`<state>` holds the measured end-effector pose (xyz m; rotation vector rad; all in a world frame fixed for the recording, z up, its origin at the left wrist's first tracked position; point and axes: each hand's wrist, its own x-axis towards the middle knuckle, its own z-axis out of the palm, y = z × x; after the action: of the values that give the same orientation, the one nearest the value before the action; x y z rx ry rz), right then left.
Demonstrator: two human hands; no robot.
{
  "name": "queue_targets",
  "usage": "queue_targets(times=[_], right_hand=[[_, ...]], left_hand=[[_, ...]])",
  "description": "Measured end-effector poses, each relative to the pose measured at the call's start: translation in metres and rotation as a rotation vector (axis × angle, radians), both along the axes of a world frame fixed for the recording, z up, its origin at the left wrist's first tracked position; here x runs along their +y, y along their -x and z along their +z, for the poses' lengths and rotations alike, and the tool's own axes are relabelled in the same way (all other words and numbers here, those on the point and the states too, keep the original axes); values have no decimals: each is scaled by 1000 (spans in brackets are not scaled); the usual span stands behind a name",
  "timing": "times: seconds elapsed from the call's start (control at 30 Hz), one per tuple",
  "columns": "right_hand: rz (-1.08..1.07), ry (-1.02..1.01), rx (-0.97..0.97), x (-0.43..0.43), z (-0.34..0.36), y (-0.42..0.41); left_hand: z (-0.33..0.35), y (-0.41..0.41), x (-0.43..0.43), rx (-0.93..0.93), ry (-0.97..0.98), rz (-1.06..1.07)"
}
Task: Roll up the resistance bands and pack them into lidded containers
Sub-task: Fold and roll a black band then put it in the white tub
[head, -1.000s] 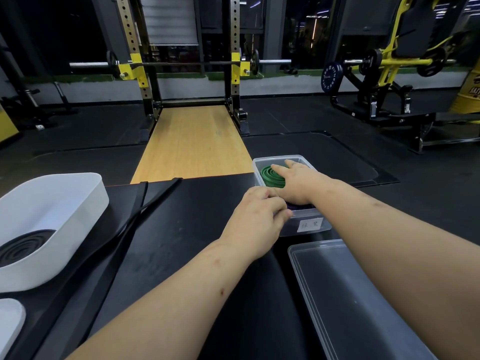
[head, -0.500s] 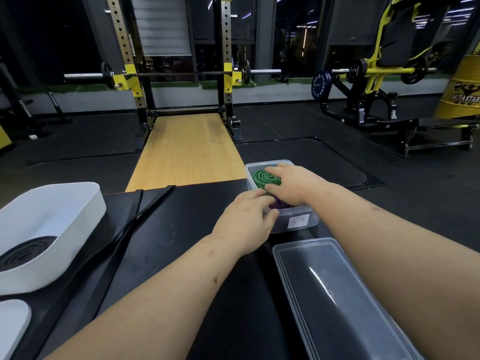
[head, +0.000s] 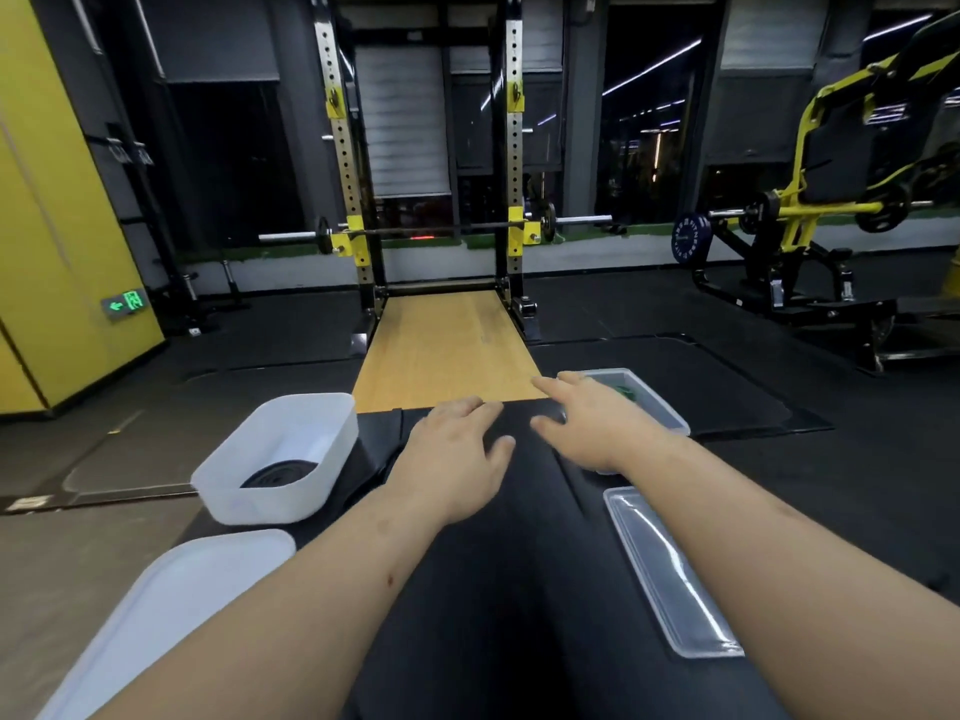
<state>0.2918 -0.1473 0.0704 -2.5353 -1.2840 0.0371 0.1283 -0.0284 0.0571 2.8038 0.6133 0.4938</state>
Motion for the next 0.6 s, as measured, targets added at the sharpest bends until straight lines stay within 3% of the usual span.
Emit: queue_targets(times=[0.37,0.6], right_hand=[[159,-54,177,6,-50,149],[204,56,246,1,-106,210]], left_hand=[[-46,140,19,7,43,167],[-94,185,21,246,59,288]])
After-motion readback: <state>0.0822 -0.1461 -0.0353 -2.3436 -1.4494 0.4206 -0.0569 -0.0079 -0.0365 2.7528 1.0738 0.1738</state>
